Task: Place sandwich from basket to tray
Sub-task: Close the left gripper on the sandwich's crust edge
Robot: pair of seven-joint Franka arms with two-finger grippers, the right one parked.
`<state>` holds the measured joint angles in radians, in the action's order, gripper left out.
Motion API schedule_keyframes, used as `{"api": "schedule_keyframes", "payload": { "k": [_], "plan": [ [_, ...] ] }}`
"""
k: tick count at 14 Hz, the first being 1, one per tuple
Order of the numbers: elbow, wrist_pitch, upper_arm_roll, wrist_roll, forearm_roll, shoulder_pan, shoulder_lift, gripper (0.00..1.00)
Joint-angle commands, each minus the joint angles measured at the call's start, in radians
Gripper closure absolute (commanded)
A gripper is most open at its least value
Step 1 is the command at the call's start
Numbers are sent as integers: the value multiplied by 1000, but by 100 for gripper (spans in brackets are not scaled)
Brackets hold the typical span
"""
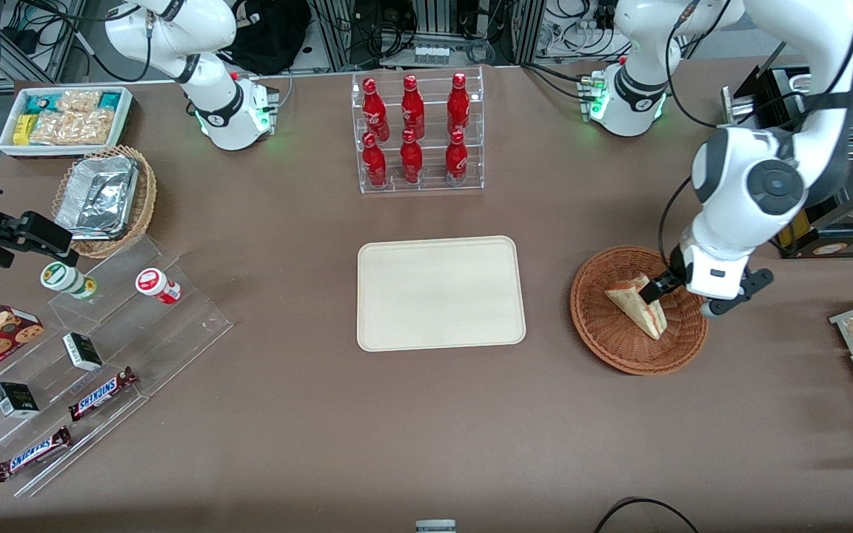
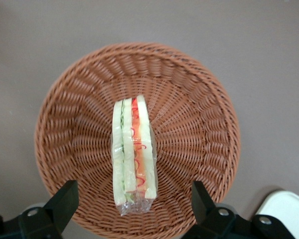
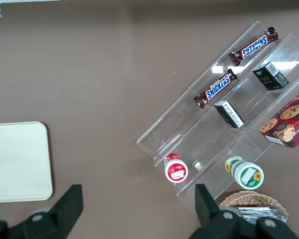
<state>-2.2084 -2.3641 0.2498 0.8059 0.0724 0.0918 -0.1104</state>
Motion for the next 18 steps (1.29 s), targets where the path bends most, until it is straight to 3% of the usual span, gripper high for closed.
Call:
{"api": "schedule_keyframes", "payload": {
  "k": [1,8,9,10,11,13,15,18],
  "plan": [
    [-42,-32,2,72,15,-1,-1,0],
    [-43,-64,2,78,14,-1,-112,0],
    [-42,-66,0,76,13,-1,-120,9],
    [-39,-66,0,76,13,-1,-121,43],
    [-36,-63,0,69,13,-1,-120,87],
    [-30,-60,0,68,13,-1,-118,93],
    [8,-3,2,73,13,-1,-89,94],
    [235,323,25,69,13,-1,-68,93]
  ]
}}
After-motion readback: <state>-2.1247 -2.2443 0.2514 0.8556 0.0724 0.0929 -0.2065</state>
